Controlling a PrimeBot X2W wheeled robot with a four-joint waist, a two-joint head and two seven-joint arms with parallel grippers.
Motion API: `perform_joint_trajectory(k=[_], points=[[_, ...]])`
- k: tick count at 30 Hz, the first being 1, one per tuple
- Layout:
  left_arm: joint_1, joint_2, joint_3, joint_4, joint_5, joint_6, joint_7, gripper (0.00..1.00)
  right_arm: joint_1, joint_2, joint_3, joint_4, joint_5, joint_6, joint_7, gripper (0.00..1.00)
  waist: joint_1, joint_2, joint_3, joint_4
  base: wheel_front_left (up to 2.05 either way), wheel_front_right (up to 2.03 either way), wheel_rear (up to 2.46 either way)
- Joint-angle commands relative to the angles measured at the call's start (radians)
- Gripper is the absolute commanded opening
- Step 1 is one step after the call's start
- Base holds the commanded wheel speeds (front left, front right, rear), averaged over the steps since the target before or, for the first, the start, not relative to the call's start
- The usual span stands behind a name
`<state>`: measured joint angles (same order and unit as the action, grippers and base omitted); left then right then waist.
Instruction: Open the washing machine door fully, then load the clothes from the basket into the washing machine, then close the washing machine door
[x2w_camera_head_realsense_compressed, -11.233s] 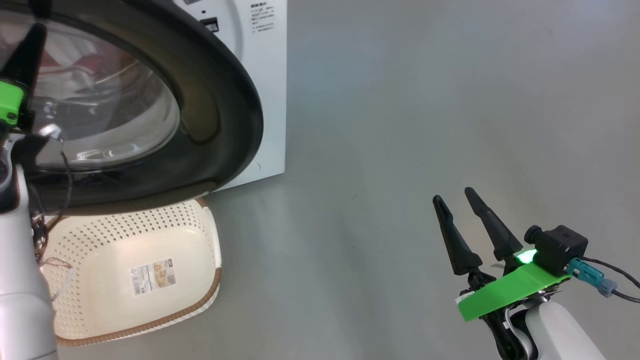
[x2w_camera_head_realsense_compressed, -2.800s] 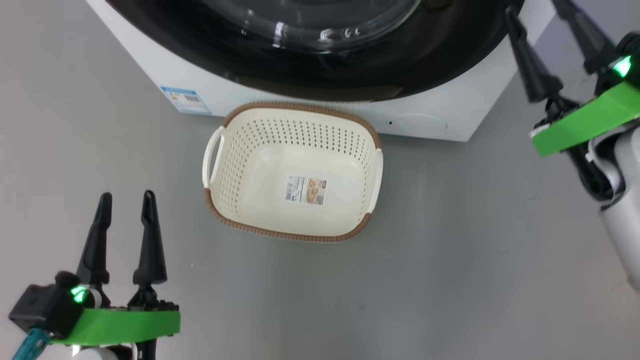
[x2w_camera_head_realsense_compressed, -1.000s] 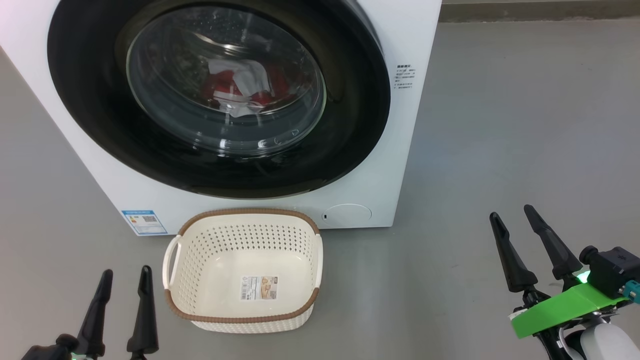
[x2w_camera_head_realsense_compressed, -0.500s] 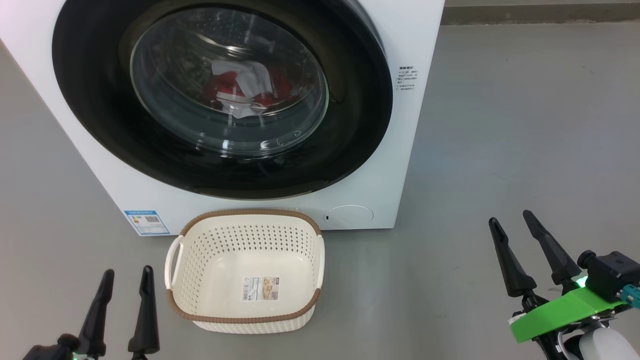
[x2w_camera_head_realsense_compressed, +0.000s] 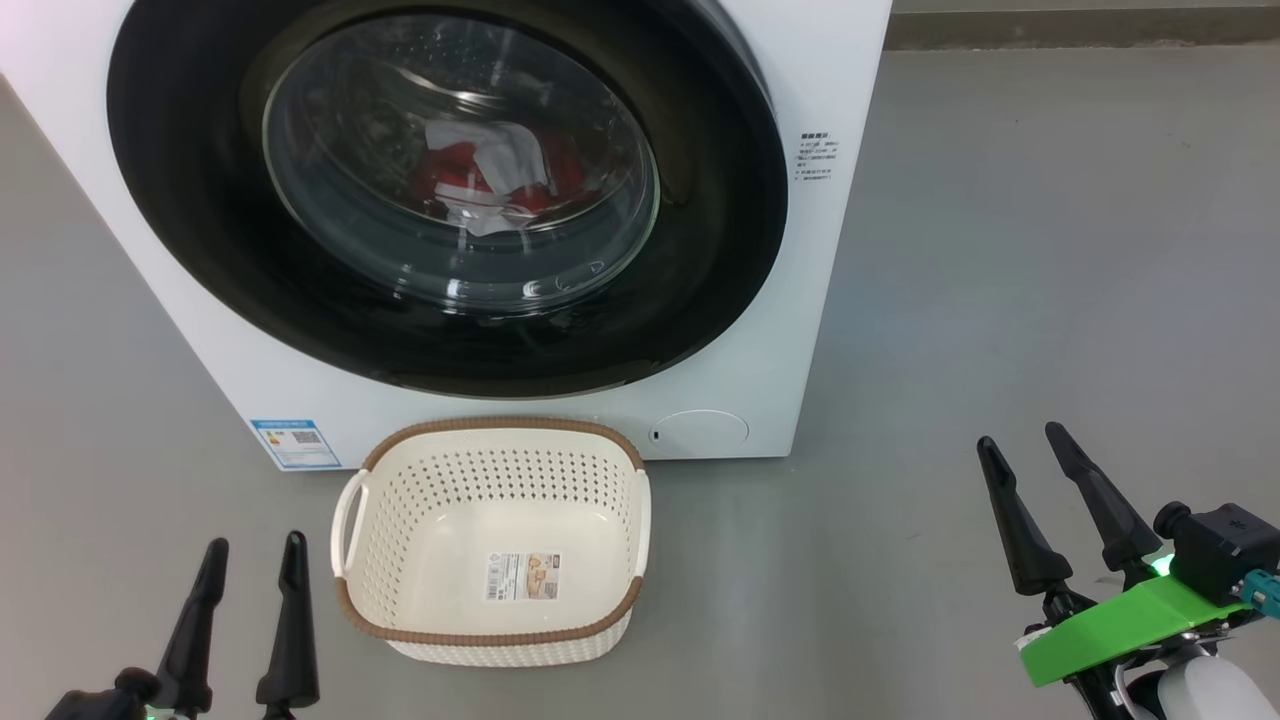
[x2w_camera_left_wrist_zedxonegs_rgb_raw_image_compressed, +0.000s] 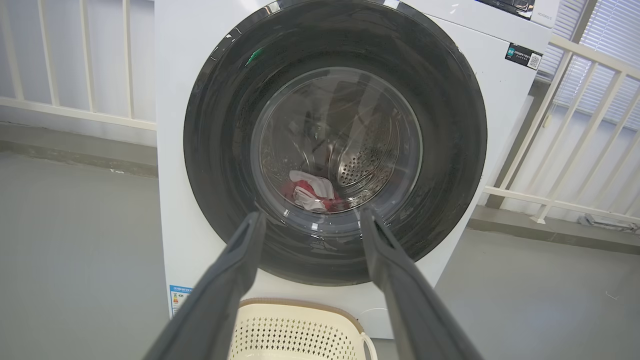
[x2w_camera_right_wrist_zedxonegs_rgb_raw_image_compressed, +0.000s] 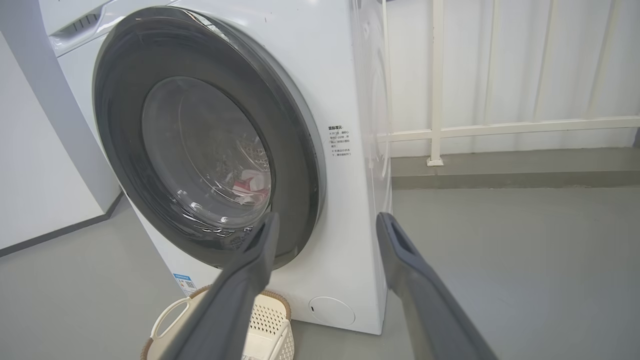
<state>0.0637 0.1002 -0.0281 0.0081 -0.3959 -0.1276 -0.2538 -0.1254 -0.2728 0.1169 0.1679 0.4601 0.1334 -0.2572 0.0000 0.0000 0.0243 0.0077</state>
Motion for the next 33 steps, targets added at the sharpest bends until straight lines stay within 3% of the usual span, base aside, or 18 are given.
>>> perform_joint_trajectory(k=[1,16,17,22,25,33], points=[[-0.016,0.016,0.032,-0.027,0.013,-0.003,-0.008,1.0,-0.001,-0.009,0.017,-0.024,-0.015,-0.003,-0.005,1.0,0.0,0.0,0.001,0.001,0.0,0.0,0.0],[-0.016,0.019,0.024,-0.031,0.008,-0.003,-0.008,1.0,-0.001,-0.006,0.014,-0.025,-0.016,-0.003,-0.005,1.0,0.0,0.0,0.004,0.002,0.0,0.0,0.0],[0.0,-0.001,-0.007,0.001,-0.001,0.0,0.0,0.0,0.001,0.002,0.0,0.003,-0.003,0.0,0.0,0.0,0.0,0.0,0.004,0.002,0.0,0.0,0.0],[0.007,-0.017,-0.01,0.033,-0.026,0.0,0.007,0.0,0.014,0.022,0.001,0.034,0.02,0.0,0.006,0.0,0.0002,0.0,0.004,0.002,0.0,0.0,0.0],[0.003,-0.016,-0.008,0.039,-0.068,0.001,0.017,0.0,0.016,0.027,-0.005,0.035,0.058,0.0,0.018,0.0,0.0022,0.0,0.0,0.002,0.0,0.0,0.0],[-0.01,-0.014,-0.003,0.055,-0.15,0.0,0.036,0.0,0.015,0.038,-0.018,0.039,0.134,0.0,0.039,0.0,0.0001,0.0,0.001,0.001,0.0,0.0,0.0]])
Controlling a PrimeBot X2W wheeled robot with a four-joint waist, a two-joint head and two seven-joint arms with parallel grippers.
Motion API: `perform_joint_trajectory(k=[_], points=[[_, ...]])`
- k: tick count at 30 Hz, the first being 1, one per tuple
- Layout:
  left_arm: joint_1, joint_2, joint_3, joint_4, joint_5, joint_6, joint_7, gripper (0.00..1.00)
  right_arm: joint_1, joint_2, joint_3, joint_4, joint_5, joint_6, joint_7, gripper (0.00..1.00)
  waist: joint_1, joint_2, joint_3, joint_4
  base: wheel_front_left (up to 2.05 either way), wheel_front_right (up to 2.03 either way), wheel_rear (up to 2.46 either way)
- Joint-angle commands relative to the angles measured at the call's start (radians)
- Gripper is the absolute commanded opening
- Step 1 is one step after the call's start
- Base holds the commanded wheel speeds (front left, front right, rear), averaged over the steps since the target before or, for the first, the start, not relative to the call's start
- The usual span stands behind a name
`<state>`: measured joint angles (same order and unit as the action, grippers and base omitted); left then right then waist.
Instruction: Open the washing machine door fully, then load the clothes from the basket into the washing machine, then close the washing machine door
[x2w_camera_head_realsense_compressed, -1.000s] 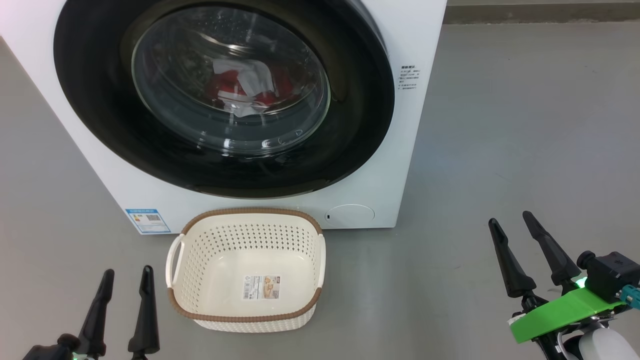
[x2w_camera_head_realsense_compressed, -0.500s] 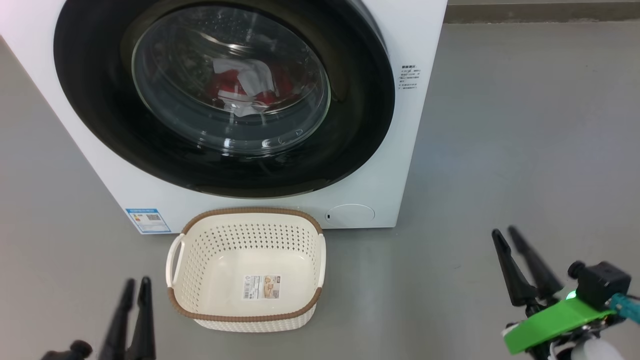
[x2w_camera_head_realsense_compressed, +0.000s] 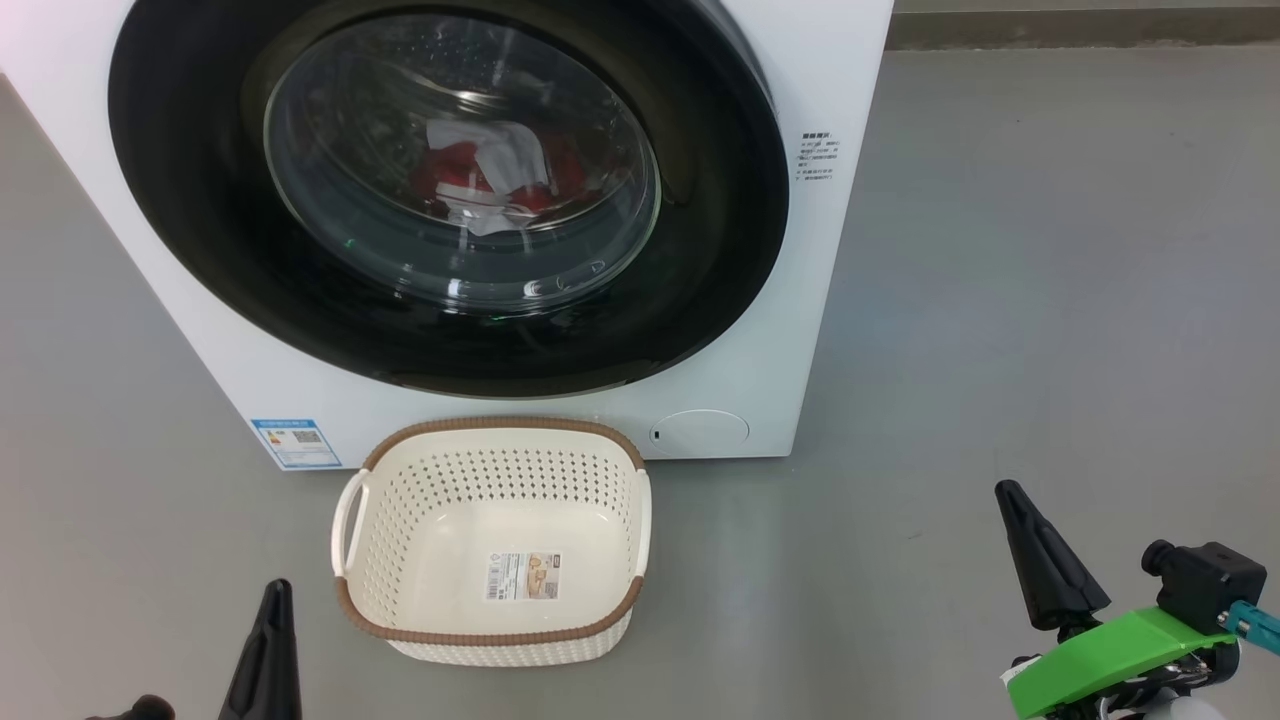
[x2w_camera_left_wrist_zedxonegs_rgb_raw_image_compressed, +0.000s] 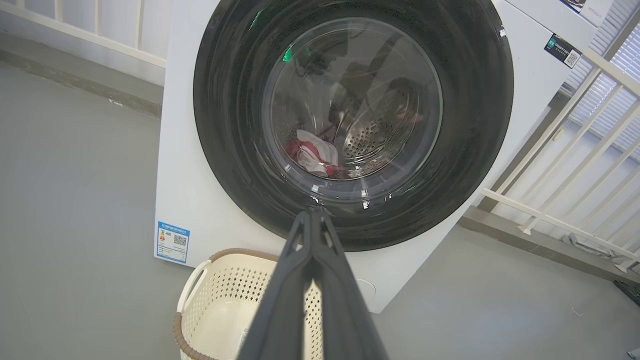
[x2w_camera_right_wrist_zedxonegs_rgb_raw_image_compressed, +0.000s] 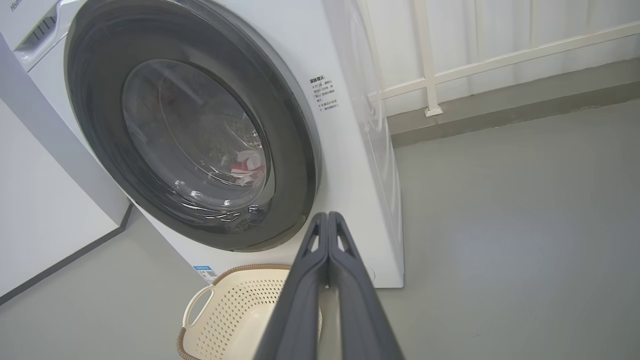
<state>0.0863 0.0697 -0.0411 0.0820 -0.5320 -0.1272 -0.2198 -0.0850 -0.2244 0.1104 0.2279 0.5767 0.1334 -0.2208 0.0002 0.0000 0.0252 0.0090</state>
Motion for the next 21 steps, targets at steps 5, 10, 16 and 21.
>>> perform_joint_trajectory(k=[5,10,16,21], points=[[-0.041,0.017,0.013,-0.009,-0.065,0.0,0.015,0.0,-0.026,-0.003,-0.02,-0.019,0.065,0.0,0.017,0.0,-0.0001,0.0,-0.001,0.0,0.0,0.0,0.0],[-0.049,0.018,0.017,0.0,-0.115,-0.001,0.027,0.0,-0.026,0.005,-0.028,-0.017,0.111,-0.001,0.031,0.0,-0.0001,0.0,-0.002,-0.001,0.0,0.0,0.0],[-0.058,0.018,0.022,0.01,-0.175,-0.001,0.043,0.0,-0.025,0.014,-0.038,-0.015,0.167,-0.001,0.048,0.0,-0.0001,0.0,-0.003,-0.001,0.0,0.0,0.0],[-0.063,0.018,0.025,0.016,-0.215,-0.001,0.053,0.0,-0.025,0.02,-0.045,-0.014,0.205,-0.001,0.059,0.0,-0.0001,0.0,-0.004,-0.002,0.0,0.0,0.0]])
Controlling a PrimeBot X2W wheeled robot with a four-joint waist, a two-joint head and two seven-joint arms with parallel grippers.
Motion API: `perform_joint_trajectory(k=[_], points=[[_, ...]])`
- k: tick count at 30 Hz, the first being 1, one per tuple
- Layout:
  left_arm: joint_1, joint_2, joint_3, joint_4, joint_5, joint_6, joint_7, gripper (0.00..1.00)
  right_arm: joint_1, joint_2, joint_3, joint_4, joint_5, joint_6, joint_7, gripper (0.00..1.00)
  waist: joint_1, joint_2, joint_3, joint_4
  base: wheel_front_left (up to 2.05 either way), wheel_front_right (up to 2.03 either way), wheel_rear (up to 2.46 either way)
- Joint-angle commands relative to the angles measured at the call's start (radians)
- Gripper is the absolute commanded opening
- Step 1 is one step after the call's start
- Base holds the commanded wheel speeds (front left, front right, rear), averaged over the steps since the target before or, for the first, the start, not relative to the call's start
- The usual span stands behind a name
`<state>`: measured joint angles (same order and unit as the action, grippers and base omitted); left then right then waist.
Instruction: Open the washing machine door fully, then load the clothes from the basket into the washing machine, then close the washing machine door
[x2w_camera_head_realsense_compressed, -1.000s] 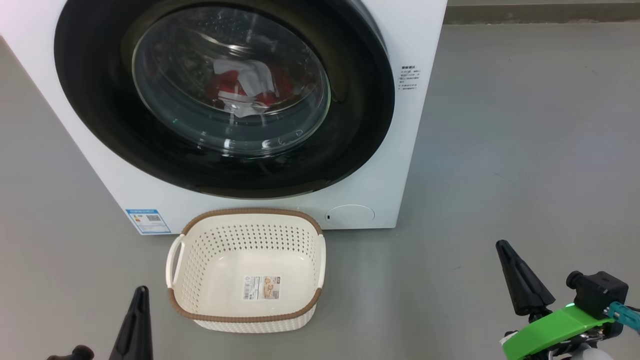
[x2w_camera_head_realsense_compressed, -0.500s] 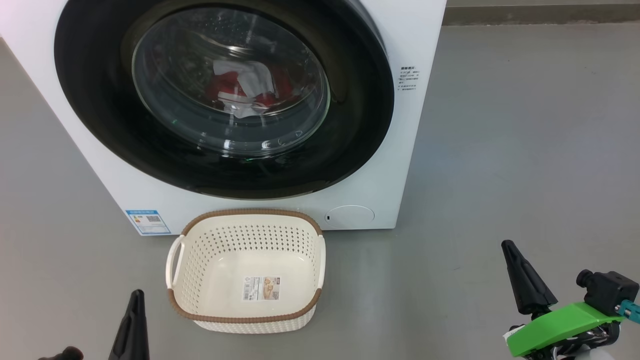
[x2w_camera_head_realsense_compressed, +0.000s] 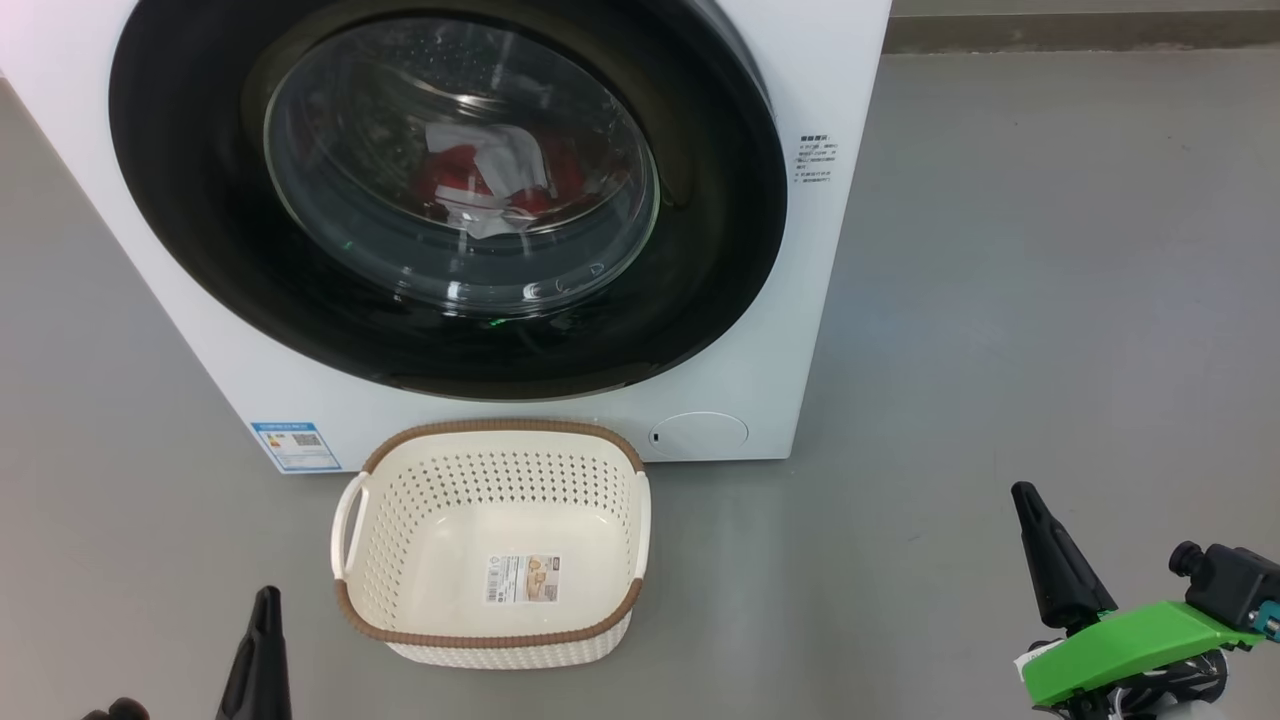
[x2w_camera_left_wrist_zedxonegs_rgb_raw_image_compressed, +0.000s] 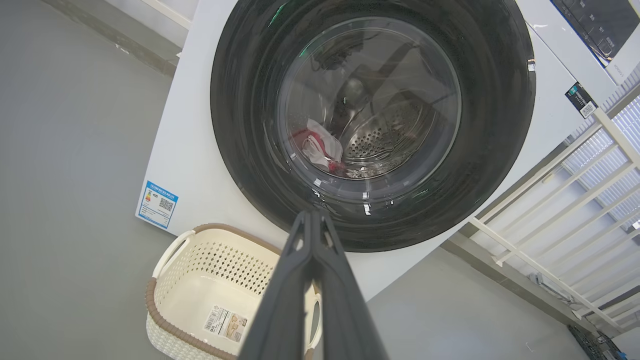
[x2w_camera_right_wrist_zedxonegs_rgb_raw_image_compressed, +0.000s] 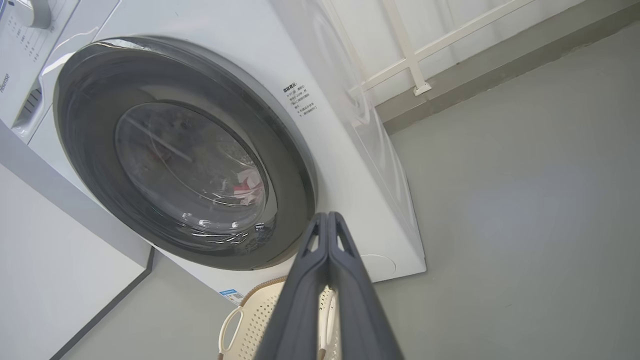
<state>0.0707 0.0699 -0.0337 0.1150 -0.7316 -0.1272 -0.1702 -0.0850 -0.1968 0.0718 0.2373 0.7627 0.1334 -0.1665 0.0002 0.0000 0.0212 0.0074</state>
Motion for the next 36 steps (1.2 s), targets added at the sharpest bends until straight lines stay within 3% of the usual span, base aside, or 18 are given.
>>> perform_joint_trajectory(k=[1,36], points=[[-0.049,0.018,0.018,-0.016,-0.026,-0.001,0.006,0.0,-0.025,-0.006,-0.008,-0.023,0.028,-0.001,0.008,0.0,-0.0001,0.0,0.0,0.0,0.0,0.0,0.0],[-0.098,0.014,0.054,0.04,-0.37,-0.002,0.103,0.0,-0.024,0.049,-0.072,-0.011,0.351,-0.001,0.109,0.0,-0.0001,0.0,-0.007,-0.003,0.0,0.0,0.0]])
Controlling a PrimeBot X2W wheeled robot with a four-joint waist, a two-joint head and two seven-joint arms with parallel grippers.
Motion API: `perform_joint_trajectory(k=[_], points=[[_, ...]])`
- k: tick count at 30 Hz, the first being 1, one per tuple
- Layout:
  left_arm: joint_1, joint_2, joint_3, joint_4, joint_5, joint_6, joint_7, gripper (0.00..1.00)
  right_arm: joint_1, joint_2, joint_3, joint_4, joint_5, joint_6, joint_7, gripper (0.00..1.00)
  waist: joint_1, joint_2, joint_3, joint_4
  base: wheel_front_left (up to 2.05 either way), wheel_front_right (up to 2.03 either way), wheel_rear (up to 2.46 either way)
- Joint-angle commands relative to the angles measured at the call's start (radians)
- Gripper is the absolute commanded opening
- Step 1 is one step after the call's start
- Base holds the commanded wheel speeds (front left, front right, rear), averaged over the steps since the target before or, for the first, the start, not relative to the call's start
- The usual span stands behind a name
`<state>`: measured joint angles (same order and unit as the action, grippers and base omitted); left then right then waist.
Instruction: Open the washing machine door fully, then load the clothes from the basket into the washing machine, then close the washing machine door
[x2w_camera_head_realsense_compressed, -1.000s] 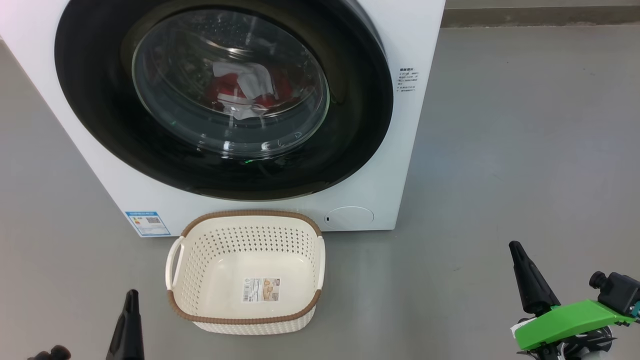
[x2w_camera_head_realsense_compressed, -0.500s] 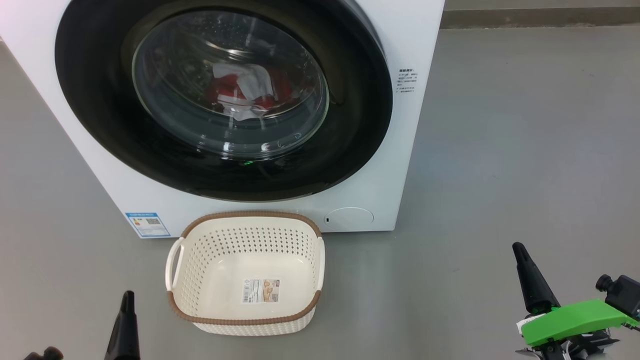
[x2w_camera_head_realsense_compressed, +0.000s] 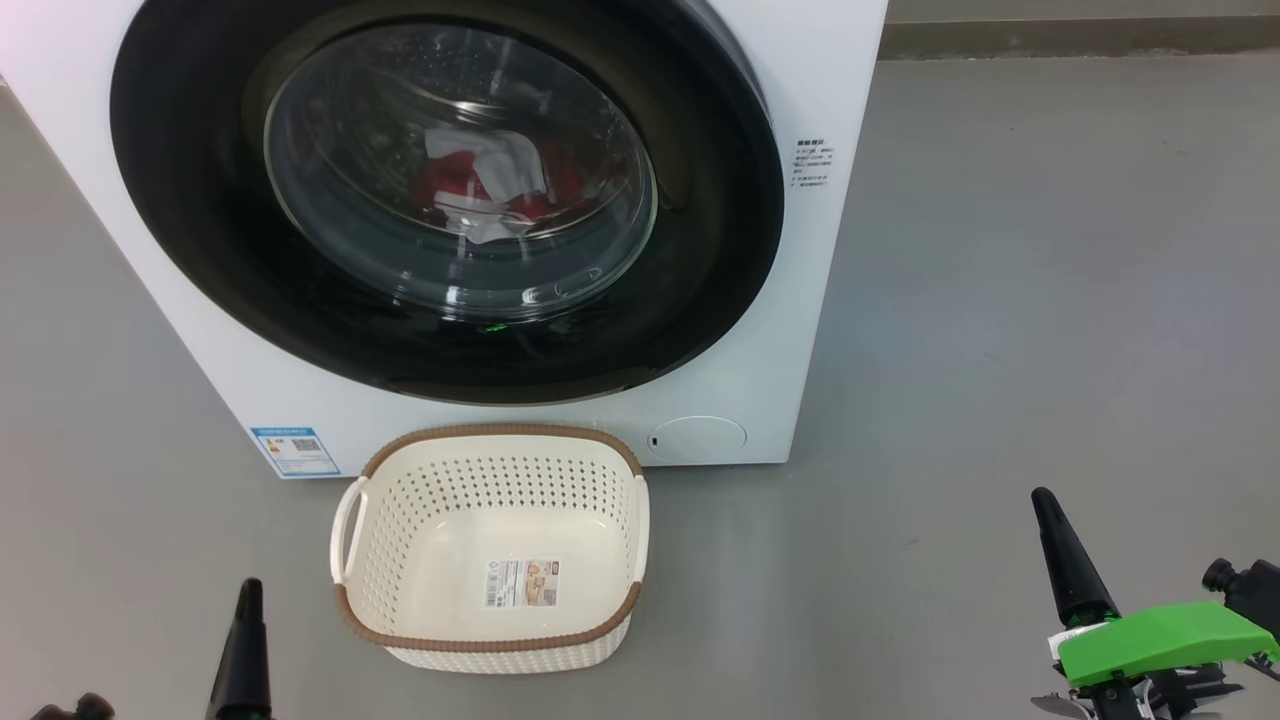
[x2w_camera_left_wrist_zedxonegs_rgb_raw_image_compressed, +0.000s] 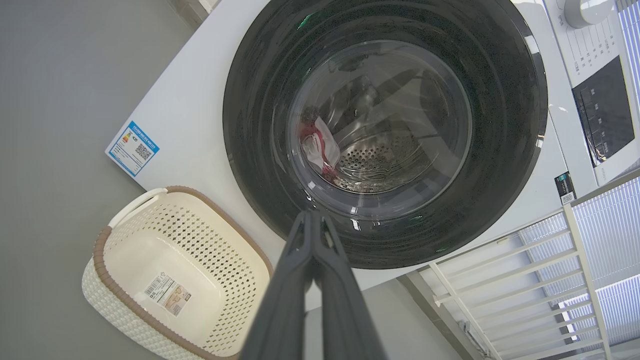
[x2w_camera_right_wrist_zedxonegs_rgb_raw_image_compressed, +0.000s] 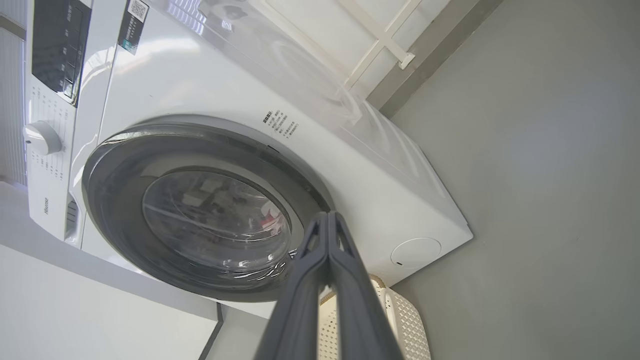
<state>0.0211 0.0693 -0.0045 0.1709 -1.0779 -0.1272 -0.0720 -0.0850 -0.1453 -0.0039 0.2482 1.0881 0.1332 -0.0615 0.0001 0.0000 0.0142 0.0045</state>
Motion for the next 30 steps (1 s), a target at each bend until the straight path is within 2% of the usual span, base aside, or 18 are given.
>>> perform_joint_trajectory(k=[1,30], points=[[-0.05,0.014,0.026,-0.014,-0.033,-0.002,0.007,0.0,-0.024,-0.001,0.002,-0.022,0.035,-0.001,0.007,0.0,-0.0001,0.0,0.0,0.0,0.0,0.0,0.0],[-0.091,0.007,0.062,0.033,-0.314,-0.003,0.092,0.0,-0.023,0.047,-0.054,-0.012,0.302,-0.002,0.094,0.0,-0.0001,0.0,-0.006,-0.002,0.0,0.0,0.0]])
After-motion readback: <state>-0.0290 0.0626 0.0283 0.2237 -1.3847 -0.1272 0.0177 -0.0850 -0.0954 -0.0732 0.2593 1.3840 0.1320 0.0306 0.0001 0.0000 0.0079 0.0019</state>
